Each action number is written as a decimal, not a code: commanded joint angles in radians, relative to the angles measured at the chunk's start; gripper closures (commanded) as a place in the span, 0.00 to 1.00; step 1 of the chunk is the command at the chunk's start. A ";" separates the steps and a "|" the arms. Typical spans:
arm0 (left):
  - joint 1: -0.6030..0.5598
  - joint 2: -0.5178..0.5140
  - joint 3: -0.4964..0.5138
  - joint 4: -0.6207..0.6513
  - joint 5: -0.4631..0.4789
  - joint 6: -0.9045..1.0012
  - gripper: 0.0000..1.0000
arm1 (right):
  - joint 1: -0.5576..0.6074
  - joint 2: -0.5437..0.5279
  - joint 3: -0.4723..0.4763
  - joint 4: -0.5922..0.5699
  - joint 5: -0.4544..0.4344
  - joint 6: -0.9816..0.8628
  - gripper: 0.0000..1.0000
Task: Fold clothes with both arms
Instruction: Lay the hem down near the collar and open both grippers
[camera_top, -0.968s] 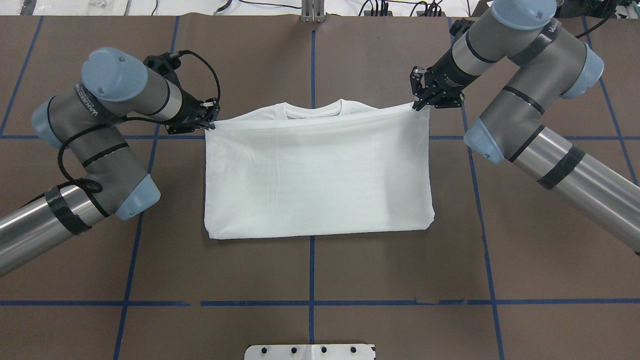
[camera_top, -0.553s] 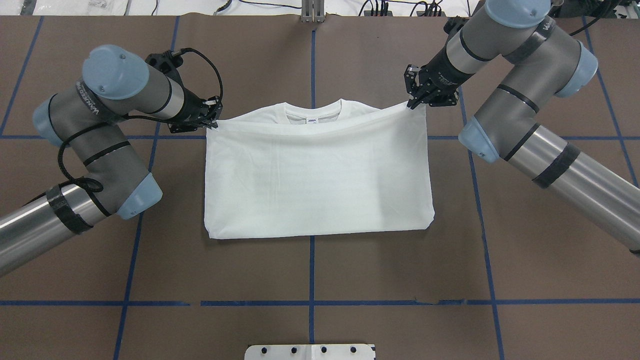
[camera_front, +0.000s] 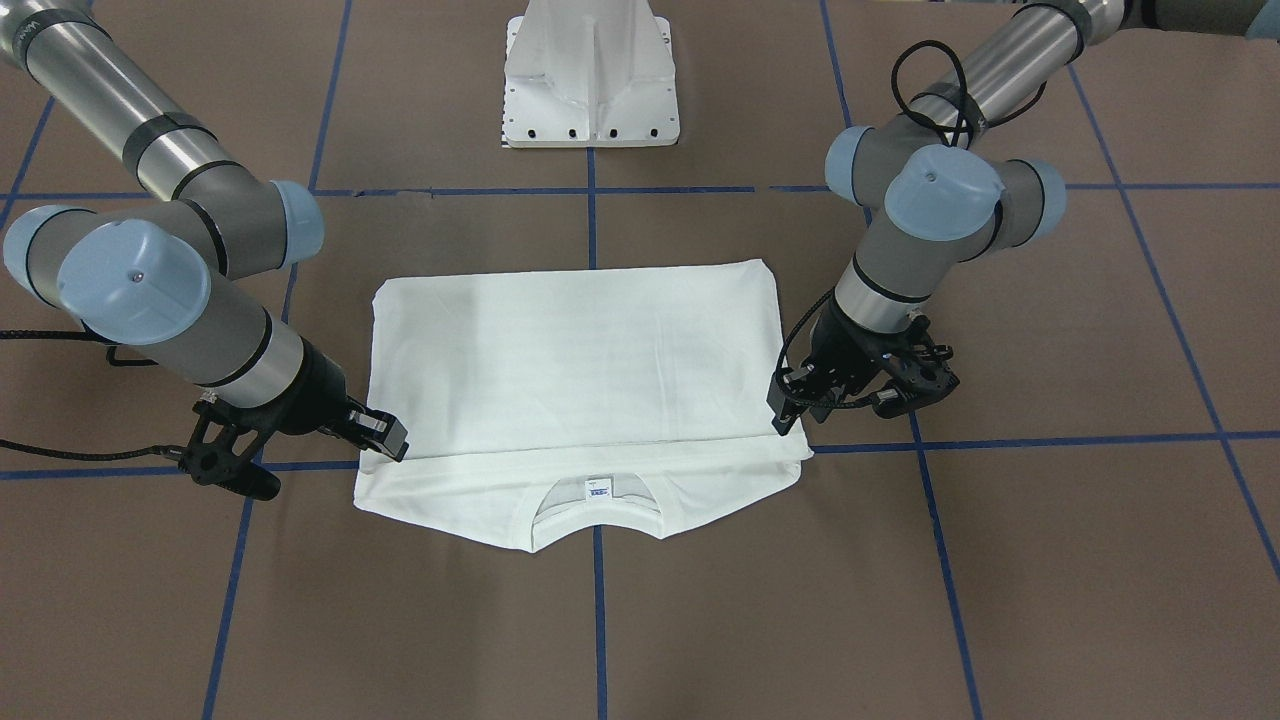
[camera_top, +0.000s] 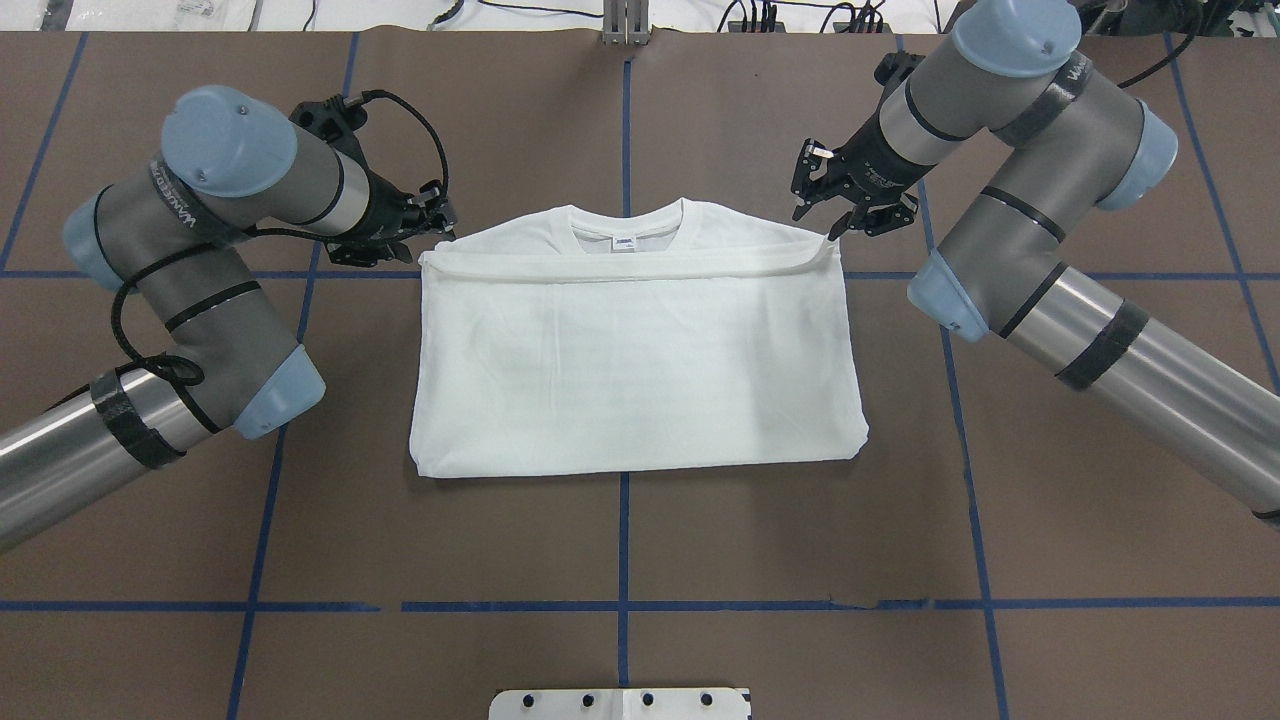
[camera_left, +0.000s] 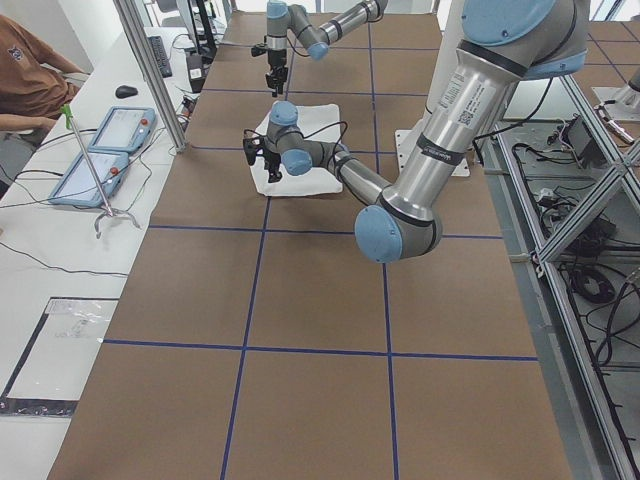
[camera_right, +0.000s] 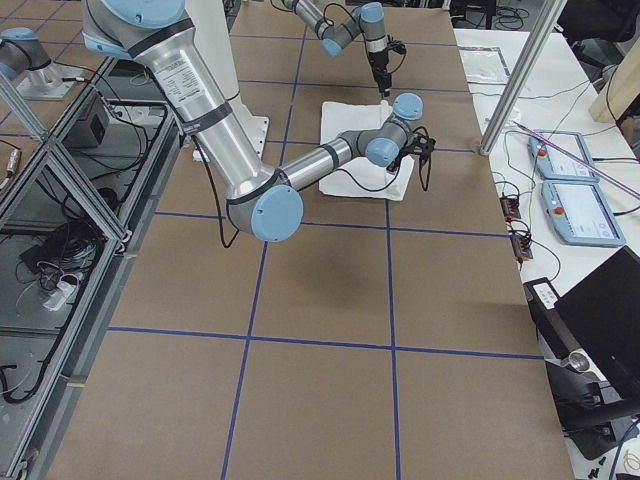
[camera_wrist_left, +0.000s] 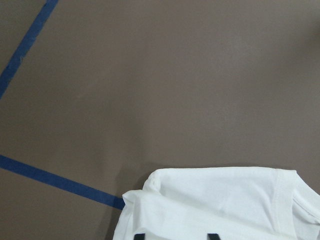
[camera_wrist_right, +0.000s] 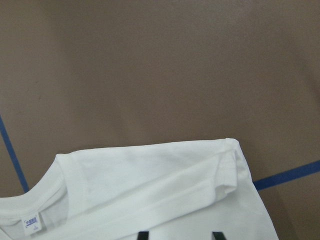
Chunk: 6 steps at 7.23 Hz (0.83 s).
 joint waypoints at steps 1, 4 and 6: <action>-0.003 0.003 -0.023 0.001 0.001 0.000 0.01 | 0.001 -0.009 0.007 0.004 -0.002 -0.021 0.00; -0.005 0.014 -0.096 0.031 0.001 -0.002 0.01 | -0.068 -0.214 0.228 0.047 -0.075 -0.006 0.00; -0.003 0.014 -0.112 0.031 0.003 -0.002 0.01 | -0.144 -0.345 0.348 0.038 -0.104 -0.003 0.00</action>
